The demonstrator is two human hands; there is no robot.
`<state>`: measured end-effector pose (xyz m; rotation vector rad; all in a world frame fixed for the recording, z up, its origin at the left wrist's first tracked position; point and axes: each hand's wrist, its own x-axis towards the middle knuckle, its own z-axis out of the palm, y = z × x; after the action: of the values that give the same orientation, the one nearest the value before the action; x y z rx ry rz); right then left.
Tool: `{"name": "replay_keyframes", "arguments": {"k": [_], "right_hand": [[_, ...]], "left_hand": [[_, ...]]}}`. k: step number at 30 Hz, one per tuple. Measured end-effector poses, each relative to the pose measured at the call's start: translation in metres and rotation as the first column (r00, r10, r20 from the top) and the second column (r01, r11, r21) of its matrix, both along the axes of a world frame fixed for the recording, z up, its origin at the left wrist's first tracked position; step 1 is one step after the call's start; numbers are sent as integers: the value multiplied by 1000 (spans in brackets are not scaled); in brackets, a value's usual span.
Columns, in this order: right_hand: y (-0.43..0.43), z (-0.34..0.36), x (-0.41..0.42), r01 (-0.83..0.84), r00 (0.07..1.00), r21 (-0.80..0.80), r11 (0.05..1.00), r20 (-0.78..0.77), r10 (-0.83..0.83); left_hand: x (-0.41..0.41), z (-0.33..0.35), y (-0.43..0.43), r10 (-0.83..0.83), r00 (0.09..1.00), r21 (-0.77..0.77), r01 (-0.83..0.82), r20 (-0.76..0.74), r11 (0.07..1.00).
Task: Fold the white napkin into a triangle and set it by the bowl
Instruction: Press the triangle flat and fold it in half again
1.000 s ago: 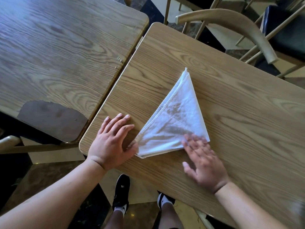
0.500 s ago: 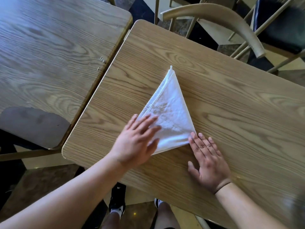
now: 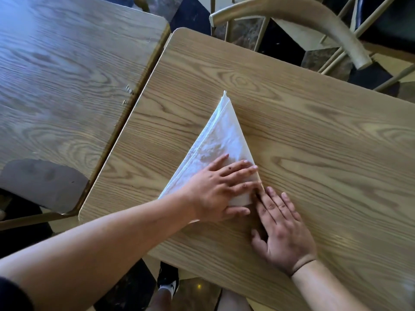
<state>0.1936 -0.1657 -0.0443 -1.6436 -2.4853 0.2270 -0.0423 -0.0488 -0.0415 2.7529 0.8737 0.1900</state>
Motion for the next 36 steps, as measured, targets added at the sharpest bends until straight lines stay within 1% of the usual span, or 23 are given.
{"name": "replay_keyframes", "arguments": {"k": [3,7,10,12,15,21,23,24,26,27,28,30,31,33,34,36], "right_hand": [[1,3,-1,9,1000,-19,1000,3,-9],[1,2,0,7,1000,-24,1000,-5,-7],[1,1,0,9,1000,-30,1000,-28,-10],[1,2,0,12,999,-33,999,-42,-13],[3,2,1,6,999,-25,1000,-48,-7],[4,5,1,4,999,-18,1000,-35,-5],[4,5,1,5,999,-18,1000,-40,-6],[4,5,1,4,999,-20,1000,-45,-5],[4,5,1,4,998,-36,999,-55,-6],[3,4,1,4,998,-48,999,-58,-7],[3,4,2,4,998,-56,998,-57,-8],[2,2,2,2,999,-60,998,-49,-5],[2,2,2,0,999,-57,998,-47,-3],[2,2,2,-7,999,-50,999,-46,5],[3,2,2,-9,999,-50,999,-41,7],[4,4,1,-8,1000,-52,999,-24,7]], "left_hand": [[-5,-1,27,53,997,19,-52,-63,998],[-10,-1,70,129,987,53,-124,-100,991],[-12,2,106,263,959,47,-259,-106,965],[-10,5,133,347,928,25,-347,-138,938],[-7,7,163,432,884,-4,-440,-179,898],[-5,6,170,448,875,-26,-460,-181,887],[-4,8,168,466,867,-35,-479,-176,877],[-3,10,165,490,859,-26,-499,-150,866],[4,13,149,527,849,27,-526,-46,850],[11,14,137,505,863,53,-505,19,861],[21,15,122,449,890,64,-454,83,889],[43,14,83,308,935,14,-315,175,949],[54,13,60,264,946,-36,-262,186,964],[64,8,19,237,961,-126,-220,143,967],[62,6,2,246,962,-138,-230,118,963],[46,3,-16,276,957,-106,-266,88,958]]}}
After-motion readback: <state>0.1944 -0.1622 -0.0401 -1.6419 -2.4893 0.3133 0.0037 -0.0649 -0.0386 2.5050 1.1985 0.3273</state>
